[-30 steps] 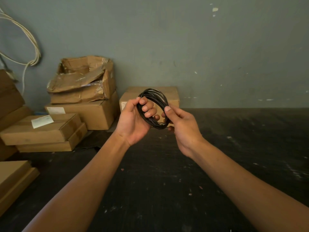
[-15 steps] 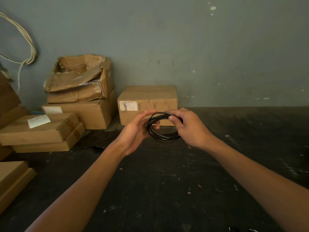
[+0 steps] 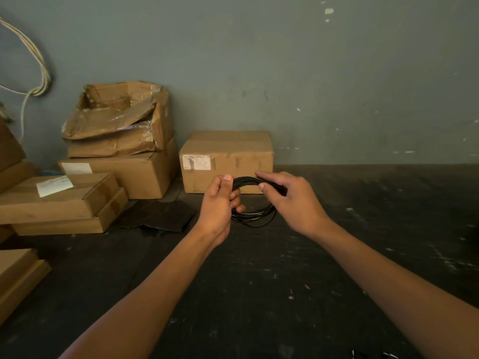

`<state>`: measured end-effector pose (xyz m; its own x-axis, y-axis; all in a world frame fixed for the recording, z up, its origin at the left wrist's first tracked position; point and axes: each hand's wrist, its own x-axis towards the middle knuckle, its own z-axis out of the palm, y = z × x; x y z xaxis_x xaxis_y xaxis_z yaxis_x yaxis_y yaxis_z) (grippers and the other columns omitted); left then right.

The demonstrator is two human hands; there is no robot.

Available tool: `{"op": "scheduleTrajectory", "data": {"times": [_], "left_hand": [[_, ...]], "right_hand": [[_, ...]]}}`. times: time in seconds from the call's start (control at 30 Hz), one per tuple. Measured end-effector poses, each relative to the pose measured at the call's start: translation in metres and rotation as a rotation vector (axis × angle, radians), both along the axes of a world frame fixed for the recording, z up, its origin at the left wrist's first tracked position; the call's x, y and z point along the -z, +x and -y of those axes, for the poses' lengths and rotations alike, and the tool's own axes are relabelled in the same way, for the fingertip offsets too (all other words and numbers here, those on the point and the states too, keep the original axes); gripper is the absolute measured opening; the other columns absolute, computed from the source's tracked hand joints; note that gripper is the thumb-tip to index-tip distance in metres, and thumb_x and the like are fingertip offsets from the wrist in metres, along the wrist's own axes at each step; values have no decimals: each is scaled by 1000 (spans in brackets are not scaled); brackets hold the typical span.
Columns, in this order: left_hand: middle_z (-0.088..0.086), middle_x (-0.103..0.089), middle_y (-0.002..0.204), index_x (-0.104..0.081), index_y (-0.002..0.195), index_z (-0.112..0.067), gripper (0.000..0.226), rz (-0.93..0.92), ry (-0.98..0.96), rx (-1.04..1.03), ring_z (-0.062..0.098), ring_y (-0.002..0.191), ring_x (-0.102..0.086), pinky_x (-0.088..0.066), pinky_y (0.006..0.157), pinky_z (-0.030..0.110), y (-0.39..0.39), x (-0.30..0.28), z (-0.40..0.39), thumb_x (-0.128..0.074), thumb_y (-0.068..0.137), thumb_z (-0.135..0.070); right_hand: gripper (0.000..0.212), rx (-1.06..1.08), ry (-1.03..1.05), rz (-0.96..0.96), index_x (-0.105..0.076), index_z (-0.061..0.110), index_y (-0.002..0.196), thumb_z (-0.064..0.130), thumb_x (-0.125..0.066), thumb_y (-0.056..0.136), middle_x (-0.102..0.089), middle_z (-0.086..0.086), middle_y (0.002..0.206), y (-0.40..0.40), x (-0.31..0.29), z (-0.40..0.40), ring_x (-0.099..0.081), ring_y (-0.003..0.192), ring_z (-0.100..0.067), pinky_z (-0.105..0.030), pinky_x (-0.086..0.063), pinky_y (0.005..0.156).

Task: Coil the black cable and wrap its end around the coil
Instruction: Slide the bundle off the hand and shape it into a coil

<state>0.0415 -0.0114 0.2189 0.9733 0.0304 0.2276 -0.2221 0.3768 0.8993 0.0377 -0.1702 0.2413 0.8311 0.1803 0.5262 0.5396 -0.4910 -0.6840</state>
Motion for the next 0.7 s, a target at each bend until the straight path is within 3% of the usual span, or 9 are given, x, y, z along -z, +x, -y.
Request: {"op": "scheduleTrajectory", "data": {"times": [0.17,0.33,0.43,0.57,0.7], "left_hand": [[-4,-41,60,-53,95,-13,21,-28,-69,-11,6,50,-34,-35,48,21,-1,3,1,-37,106,-21],[-4,-42,61,-51,95,-13,20,-44,-168,-64,6,48,-34,-33,44,19,-2,8,3,-38,106,-21],[-4,-42,60,-51,93,-14,20,-55,-172,-88,6,47,-33,-34,45,20,-1,12,4,-38,106,-21],[0,-45,62,-52,97,-13,17,-136,-91,49,9,48,-38,-45,55,28,-1,14,-3,-39,106,-20],[2,-56,63,-57,107,-7,32,-198,289,172,14,51,-51,-50,71,40,-1,6,-11,-38,106,-33]], "right_hand": [[26,-100,318,-199,-70,29,117,22,-61,94,-73,11,103,1,8,1,-60,81,-6,-22,-49,84],[22,-199,590,-374,-74,24,110,17,-64,91,-73,6,84,4,13,-2,-62,78,-4,-15,-49,70],[22,-193,579,-370,-75,26,106,14,-64,91,-70,4,78,4,18,-2,-60,74,-3,-13,-49,69],[24,-132,526,-305,-74,26,103,9,-59,94,-66,-4,84,8,19,2,-55,73,-4,-18,-48,74],[26,-127,346,-259,-74,31,99,11,-58,95,-69,18,80,7,19,6,-59,74,10,-11,-45,75]]}}
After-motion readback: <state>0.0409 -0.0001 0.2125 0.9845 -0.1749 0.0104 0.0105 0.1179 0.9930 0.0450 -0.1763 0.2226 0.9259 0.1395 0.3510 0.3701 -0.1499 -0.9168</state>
